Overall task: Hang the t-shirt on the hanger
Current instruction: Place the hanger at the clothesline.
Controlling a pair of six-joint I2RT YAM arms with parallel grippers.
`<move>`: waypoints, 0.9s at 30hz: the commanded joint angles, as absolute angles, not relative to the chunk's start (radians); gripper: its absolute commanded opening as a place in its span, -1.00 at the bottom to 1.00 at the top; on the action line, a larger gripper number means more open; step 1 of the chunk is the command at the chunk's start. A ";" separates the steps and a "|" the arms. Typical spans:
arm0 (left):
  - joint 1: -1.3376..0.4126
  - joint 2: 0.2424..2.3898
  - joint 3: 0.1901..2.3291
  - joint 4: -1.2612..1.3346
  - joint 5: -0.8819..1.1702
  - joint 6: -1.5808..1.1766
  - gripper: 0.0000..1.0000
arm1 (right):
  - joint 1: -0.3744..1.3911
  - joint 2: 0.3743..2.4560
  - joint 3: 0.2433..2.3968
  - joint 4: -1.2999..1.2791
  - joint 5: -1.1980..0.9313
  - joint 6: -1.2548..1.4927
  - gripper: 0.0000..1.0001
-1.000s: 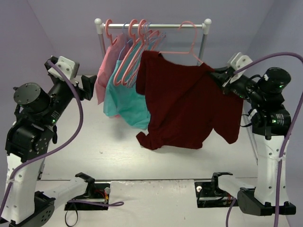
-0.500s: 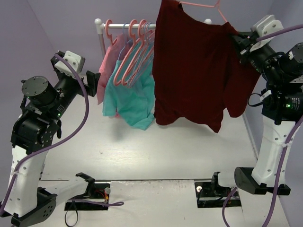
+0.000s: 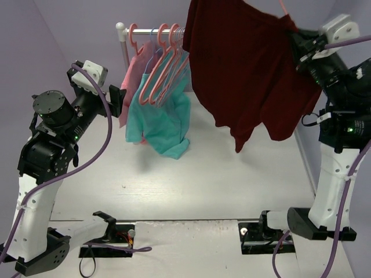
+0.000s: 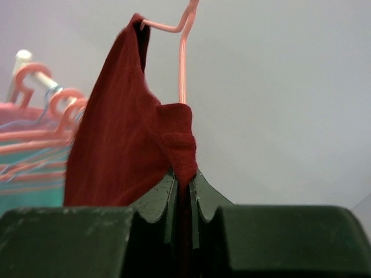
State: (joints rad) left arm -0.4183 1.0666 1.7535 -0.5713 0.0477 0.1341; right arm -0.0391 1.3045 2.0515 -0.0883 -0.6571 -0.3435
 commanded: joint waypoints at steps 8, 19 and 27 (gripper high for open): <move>-0.416 1.044 1.637 -0.525 0.091 0.052 0.28 | -0.040 0.991 1.388 0.068 -0.492 -0.366 -1.00; -0.416 1.068 1.550 -0.566 -0.086 -0.114 0.28 | 0.103 1.207 1.342 0.204 -0.267 -0.296 -1.00; -0.414 1.009 1.494 -0.621 -0.160 -0.164 0.28 | 0.160 1.338 1.405 0.393 -0.034 -0.261 -1.00</move>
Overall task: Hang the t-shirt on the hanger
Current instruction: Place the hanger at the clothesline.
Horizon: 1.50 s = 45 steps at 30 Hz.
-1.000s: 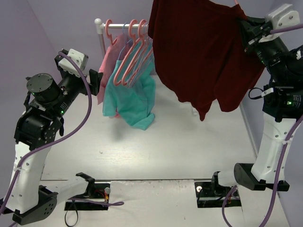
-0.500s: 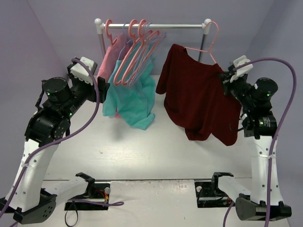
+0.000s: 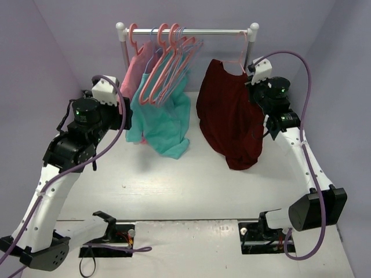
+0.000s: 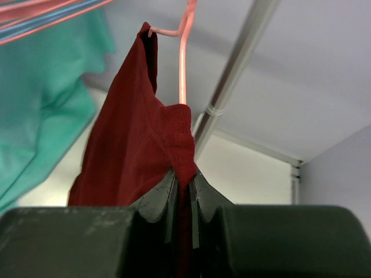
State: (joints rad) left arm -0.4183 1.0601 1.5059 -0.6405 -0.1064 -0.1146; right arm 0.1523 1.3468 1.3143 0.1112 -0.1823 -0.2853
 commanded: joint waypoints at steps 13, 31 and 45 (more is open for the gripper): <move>-0.414 0.961 1.410 -0.625 -0.167 -0.189 0.28 | 0.166 1.435 1.492 0.497 -0.115 -0.211 -1.00; -0.414 0.932 1.372 -0.652 -0.218 -0.179 0.28 | 0.225 1.428 1.277 0.503 -0.116 -0.141 -0.68; -0.414 0.920 1.496 -0.739 -0.350 -0.121 0.31 | 0.025 1.154 1.225 0.394 -0.173 0.029 1.00</move>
